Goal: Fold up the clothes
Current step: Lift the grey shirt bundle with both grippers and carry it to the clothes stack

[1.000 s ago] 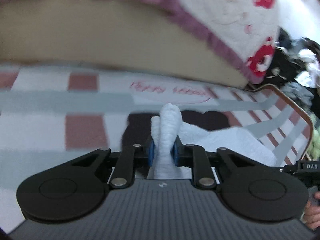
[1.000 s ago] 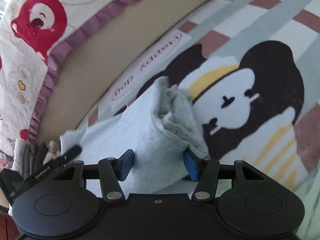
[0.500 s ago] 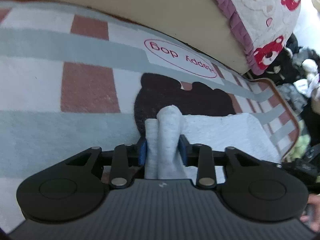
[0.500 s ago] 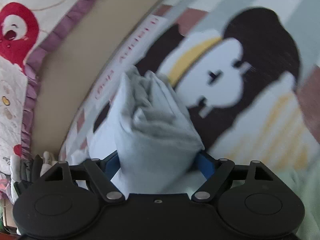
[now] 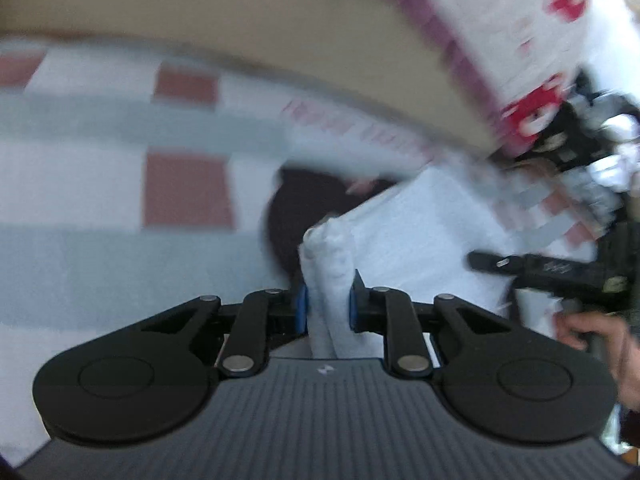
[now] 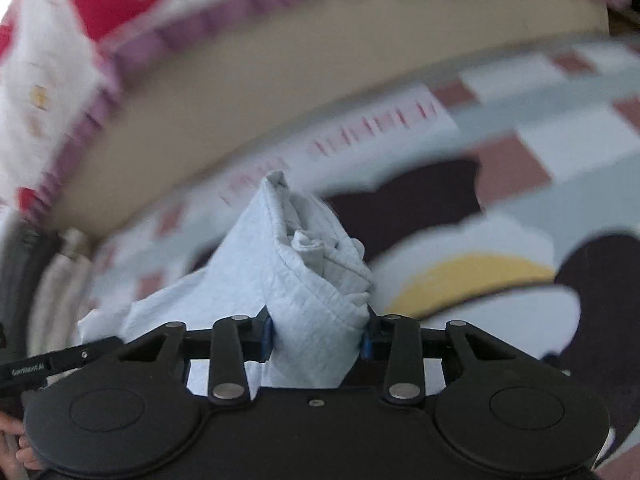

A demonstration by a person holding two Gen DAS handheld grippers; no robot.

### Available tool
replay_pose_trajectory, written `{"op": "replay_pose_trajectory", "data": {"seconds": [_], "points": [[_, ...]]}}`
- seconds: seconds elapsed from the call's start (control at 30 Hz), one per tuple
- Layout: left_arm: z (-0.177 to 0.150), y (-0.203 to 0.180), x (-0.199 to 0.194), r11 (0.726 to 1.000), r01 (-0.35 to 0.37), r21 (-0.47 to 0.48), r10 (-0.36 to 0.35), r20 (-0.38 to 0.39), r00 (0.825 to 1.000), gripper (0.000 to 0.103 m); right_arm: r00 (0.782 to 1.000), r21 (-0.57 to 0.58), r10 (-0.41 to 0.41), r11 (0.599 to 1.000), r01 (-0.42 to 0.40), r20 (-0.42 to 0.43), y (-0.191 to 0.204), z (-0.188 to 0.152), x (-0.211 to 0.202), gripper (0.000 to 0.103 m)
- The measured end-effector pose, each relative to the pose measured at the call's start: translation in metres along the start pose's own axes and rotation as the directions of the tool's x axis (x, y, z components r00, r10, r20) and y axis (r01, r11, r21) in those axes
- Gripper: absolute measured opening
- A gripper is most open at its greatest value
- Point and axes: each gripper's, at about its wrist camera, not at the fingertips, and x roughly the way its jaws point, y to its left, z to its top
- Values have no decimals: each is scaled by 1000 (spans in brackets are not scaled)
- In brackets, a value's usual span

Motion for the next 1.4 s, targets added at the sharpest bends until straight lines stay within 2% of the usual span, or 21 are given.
{"op": "replay_pose_trajectory", "data": {"seconds": [0.1, 0.2, 0.23, 0.3, 0.4, 0.47, 0.53, 0.57, 0.6, 0.67, 0.7, 0.73, 0.83, 0.9, 1.03, 1.1, 1.2, 1.27, 1.4], "points": [[0, 7, 0, 1000, 10, -25, -10, -8, 1000, 20, 999, 52, -30, 998, 29, 29, -2, -7, -1, 56], [3, 15, -1, 998, 26, -62, -27, -20, 999, 28, 998, 186, -65, 981, 59, 27, -11, -18, -16, 68], [3, 19, 0, 996, 27, -81, -29, -22, 999, 34, 998, 227, -56, 973, 50, 22, -14, -22, -21, 68], [3, 27, 1, 993, 29, -119, -31, -20, 999, 36, 999, 304, -2, 953, -9, 34, -23, -32, -29, 70], [5, 23, 3, 997, 12, -81, -13, -14, 1000, 37, 995, 295, 91, 952, -78, -30, -28, -33, -10, 72], [6, 22, 4, 997, 15, -78, -15, -6, 1000, 40, 995, 273, 97, 957, -95, 6, -23, -31, -4, 75], [7, 21, 5, 996, 23, -84, -23, 5, 1000, 37, 994, 281, 100, 954, -105, 34, -17, -27, 6, 77], [7, 21, 5, 996, 27, -87, -26, 10, 1000, 19, 993, 277, 111, 953, -121, 49, -15, -27, 9, 74], [8, 21, 5, 995, 31, -90, -30, 15, 999, 18, 988, 252, 137, 956, -150, 68, -14, -27, 14, 63], [8, -4, -8, 999, -16, 39, 14, 76, 997, 15, 979, 221, 175, 956, -194, 100, -14, -29, 13, 45], [7, -19, -16, 993, -46, 105, 34, 110, 993, 15, 974, 205, 195, 955, -215, 115, -14, -30, 12, 41], [7, -31, -25, 987, -69, 148, 48, 141, 989, 15, 969, 191, 207, 954, -231, 137, -13, -31, 6, 41], [3, -53, -57, 973, -124, 195, 79, 226, 971, 15, 959, 135, 217, 961, -242, 182, 0, -35, -12, 40], [0, -61, -78, 967, -154, 204, 95, 270, 958, 15, 958, 143, 240, 954, -263, 159, 10, -33, -20, 40], [-9, -65, -116, 973, -171, 152, 114, 325, 939, 15, 955, 15, 258, 965, -263, 149, 47, -26, -38, 40], [-20, -62, -135, 977, -184, 111, 132, 369, 920, 15, 947, -66, 279, 960, -272, 157, 68, -22, -49, 39], [-40, -58, -165, 977, -209, 41, 173, 423, 890, 15, 921, -139, 343, 937, -321, 182, 94, -25, -64, 38], [-51, -60, -183, 974, -225, 13, 195, 449, 872, 15, 912, -187, 373, 921, -342, 172, 112, -26, -70, 38], [-60, -61, -223, 967, -251, -45, 241, 489, 839, 15, 911, -334, 395, 879, -340, 114, 160, -25, -82, 38]]}}
